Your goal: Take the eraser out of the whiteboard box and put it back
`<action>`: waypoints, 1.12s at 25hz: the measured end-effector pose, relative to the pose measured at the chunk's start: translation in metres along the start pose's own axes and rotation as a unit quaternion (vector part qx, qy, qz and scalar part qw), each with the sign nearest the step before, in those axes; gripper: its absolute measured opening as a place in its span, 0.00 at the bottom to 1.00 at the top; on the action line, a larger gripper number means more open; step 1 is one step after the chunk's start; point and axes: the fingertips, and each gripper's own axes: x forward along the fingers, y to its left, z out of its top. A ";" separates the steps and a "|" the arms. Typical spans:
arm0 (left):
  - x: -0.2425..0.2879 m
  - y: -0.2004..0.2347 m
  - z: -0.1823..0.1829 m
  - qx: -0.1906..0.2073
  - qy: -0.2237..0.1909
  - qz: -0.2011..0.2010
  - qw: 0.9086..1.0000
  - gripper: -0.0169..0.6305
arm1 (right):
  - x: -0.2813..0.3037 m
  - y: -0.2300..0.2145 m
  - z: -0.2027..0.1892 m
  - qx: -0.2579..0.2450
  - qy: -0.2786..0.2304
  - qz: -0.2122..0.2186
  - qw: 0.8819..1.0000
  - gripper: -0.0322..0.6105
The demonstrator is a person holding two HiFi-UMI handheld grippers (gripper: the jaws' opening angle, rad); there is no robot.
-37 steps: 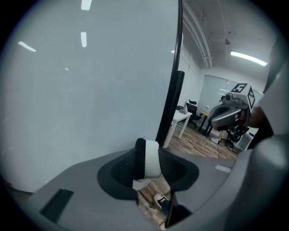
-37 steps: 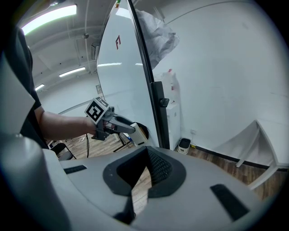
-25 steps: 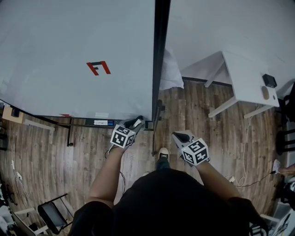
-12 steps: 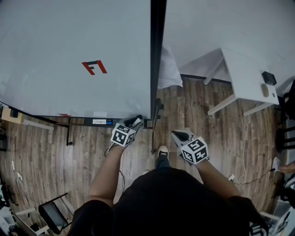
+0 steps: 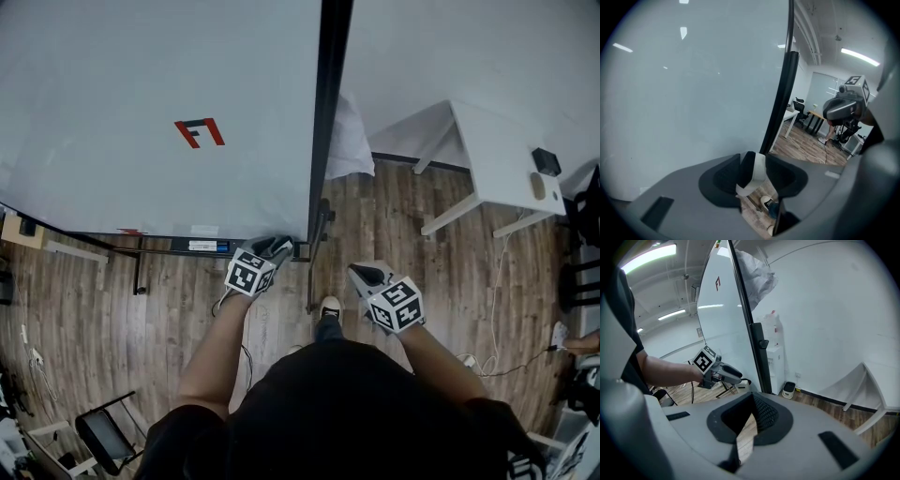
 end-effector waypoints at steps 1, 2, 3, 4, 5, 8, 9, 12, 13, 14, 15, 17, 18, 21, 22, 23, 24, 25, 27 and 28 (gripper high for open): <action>-0.001 0.000 0.001 0.000 -0.002 0.000 1.000 0.29 | 0.000 0.001 0.000 0.000 0.000 0.000 1.000 0.04; -0.003 0.000 0.002 0.000 -0.004 0.000 1.000 0.30 | 0.000 0.001 0.000 -0.001 0.000 0.000 1.000 0.04; -0.005 0.000 0.003 -0.001 -0.007 0.001 1.000 0.29 | 0.000 0.002 0.001 -0.001 -0.001 0.000 1.000 0.04; -0.008 0.000 0.004 -0.002 -0.010 0.001 1.000 0.29 | -0.001 0.003 0.002 -0.002 -0.003 0.000 1.000 0.04; -0.010 0.000 0.004 -0.002 -0.013 0.002 1.000 0.29 | -0.001 0.003 0.003 -0.003 -0.005 -0.001 1.000 0.05; -0.018 0.001 0.004 -0.002 -0.018 0.006 1.000 0.30 | -0.003 0.007 0.006 -0.005 -0.011 -0.001 1.000 0.04; -0.020 0.001 0.004 -0.002 -0.019 0.007 1.000 0.29 | -0.003 0.008 0.007 -0.006 -0.013 0.000 1.000 0.04; -0.028 0.000 0.004 -0.003 -0.027 0.010 1.000 0.30 | -0.004 0.014 0.007 -0.009 -0.015 0.003 1.000 0.04; -0.031 0.000 0.004 -0.002 -0.030 0.012 0.999 0.29 | -0.005 0.015 0.007 -0.010 -0.015 0.004 1.000 0.04; -0.034 -0.001 0.005 -0.001 -0.032 0.013 0.999 0.30 | -0.005 0.017 0.008 -0.011 -0.016 0.005 1.000 0.04; -0.037 -0.001 0.005 0.000 -0.035 0.014 0.999 0.29 | -0.005 0.019 0.008 -0.012 -0.017 0.005 1.000 0.05; -0.044 -0.002 0.003 0.000 -0.038 0.017 0.999 0.29 | -0.007 0.022 0.011 -0.015 -0.021 0.006 1.000 0.04; -0.047 -0.002 0.003 -0.001 -0.039 0.018 0.999 0.30 | -0.008 0.023 0.012 -0.017 -0.024 0.005 1.000 0.04; -0.056 -0.005 0.001 0.000 -0.046 0.021 0.999 0.30 | -0.012 0.026 0.017 -0.021 -0.033 0.005 0.999 0.05; -0.059 -0.006 0.001 0.000 -0.049 0.020 0.999 0.29 | -0.013 0.027 0.018 -0.021 -0.035 0.005 0.999 0.04; -0.062 -0.007 0.000 0.000 -0.052 0.020 0.998 0.29 | -0.014 0.028 0.019 -0.022 -0.036 0.005 0.999 0.05; -0.065 -0.009 -0.001 -0.001 -0.054 0.020 0.998 0.29 | -0.015 0.029 0.019 -0.023 -0.037 0.005 0.999 0.04; -0.068 -0.010 -0.002 -0.001 -0.056 0.020 0.998 0.29 | -0.016 0.031 0.019 -0.024 -0.037 0.005 0.999 0.05; -0.073 -0.012 -0.004 -0.001 -0.059 0.021 0.998 0.29 | -0.017 0.035 0.018 -0.027 -0.036 0.007 0.999 0.05; -0.075 -0.013 -0.006 0.000 -0.059 0.022 0.998 0.29 | -0.017 0.038 0.018 -0.028 -0.036 0.008 0.999 0.05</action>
